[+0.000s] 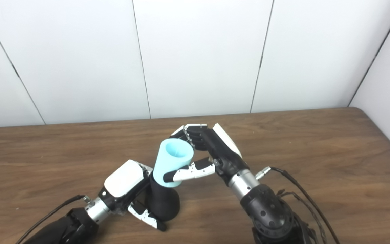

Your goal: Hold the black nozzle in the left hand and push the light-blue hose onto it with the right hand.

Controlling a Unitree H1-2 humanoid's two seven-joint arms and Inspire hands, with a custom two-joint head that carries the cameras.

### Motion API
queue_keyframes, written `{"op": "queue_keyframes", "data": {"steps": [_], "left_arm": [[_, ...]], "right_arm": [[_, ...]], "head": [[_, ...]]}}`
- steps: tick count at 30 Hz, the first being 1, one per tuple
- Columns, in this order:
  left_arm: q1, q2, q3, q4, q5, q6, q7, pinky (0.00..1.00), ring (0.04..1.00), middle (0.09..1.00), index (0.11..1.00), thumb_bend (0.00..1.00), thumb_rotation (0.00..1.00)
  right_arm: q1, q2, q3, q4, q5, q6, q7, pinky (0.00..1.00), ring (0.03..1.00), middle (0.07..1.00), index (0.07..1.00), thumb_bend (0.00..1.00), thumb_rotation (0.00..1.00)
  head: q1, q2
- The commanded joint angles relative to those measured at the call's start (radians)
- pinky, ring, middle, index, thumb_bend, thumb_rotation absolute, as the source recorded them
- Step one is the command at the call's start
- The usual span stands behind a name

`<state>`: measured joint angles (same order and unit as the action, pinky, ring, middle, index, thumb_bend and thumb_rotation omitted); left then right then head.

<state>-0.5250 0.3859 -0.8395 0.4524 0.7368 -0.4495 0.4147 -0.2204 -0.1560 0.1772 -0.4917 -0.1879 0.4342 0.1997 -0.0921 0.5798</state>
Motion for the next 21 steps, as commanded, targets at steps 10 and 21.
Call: {"op": "queue_keyframes", "data": {"steps": [10,21], "left_arm": [[0.202,-0.133,-0.125,0.169,-0.032,-0.02,0.005,0.22,0.293,0.405,0.52,0.51,0.0],[0.199,-0.139,-0.134,0.182,-0.022,-0.02,0.016,0.16,0.219,0.472,0.484,0.52,0.0]], "right_arm": [[-0.047,0.006,0.035,0.043,-0.081,-0.223,-0.042,0.09,0.149,0.431,0.539,0.51,0.0],[-0.045,0.008,0.06,0.125,-0.167,-0.439,-0.097,0.1,0.169,0.471,0.485,0.52,0.0]], "head": [[0.006,-0.01],[0.014,-0.021]]}}
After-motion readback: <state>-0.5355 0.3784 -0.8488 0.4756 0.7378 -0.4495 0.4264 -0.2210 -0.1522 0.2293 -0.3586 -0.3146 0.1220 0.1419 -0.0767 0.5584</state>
